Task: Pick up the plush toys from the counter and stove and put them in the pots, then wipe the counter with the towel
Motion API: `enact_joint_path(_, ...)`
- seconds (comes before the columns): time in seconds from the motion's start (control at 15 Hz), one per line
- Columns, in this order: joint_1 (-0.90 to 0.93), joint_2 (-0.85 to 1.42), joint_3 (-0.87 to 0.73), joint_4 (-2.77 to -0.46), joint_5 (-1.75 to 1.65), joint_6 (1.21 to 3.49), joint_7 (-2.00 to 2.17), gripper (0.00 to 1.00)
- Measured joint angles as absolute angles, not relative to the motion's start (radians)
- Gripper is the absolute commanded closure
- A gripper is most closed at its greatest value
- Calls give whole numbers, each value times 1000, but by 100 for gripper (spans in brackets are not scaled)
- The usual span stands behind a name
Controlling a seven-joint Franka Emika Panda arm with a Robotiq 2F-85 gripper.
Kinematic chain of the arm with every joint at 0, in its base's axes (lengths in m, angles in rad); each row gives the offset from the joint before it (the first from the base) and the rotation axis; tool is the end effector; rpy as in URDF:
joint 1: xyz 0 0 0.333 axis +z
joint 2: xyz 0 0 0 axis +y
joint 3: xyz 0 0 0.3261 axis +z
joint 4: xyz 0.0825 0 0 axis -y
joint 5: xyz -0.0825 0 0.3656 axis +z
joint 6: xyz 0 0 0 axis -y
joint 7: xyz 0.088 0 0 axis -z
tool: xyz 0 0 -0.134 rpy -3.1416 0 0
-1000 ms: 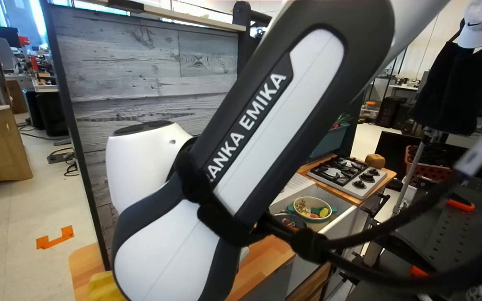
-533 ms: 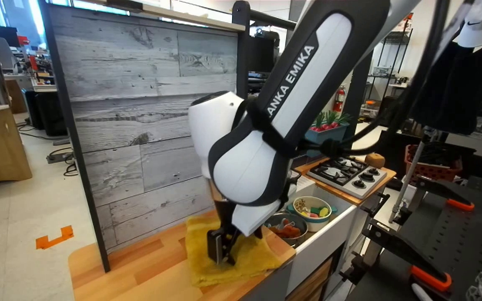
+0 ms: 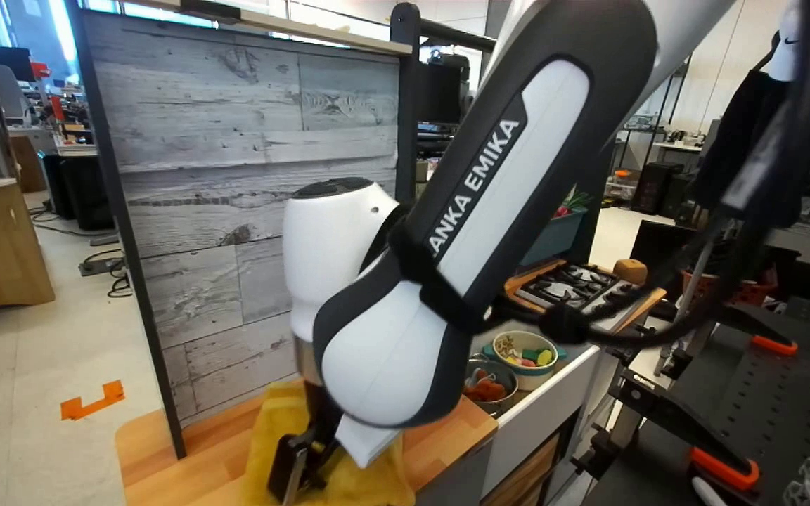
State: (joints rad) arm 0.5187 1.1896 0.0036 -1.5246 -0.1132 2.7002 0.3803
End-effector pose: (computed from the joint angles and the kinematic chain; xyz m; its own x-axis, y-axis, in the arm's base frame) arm 0.5587 0.3243 -0.0560 0.9707 0.2401 0.0012 0.2398 -0.9697 0.0464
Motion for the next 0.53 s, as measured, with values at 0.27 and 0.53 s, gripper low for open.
enact_joint_path(0.27,592,1256,72,-1445,-110,2773,357,0)
enact_joint_path(0.53,583,1240,66,-1462,-87,2751,345,0)
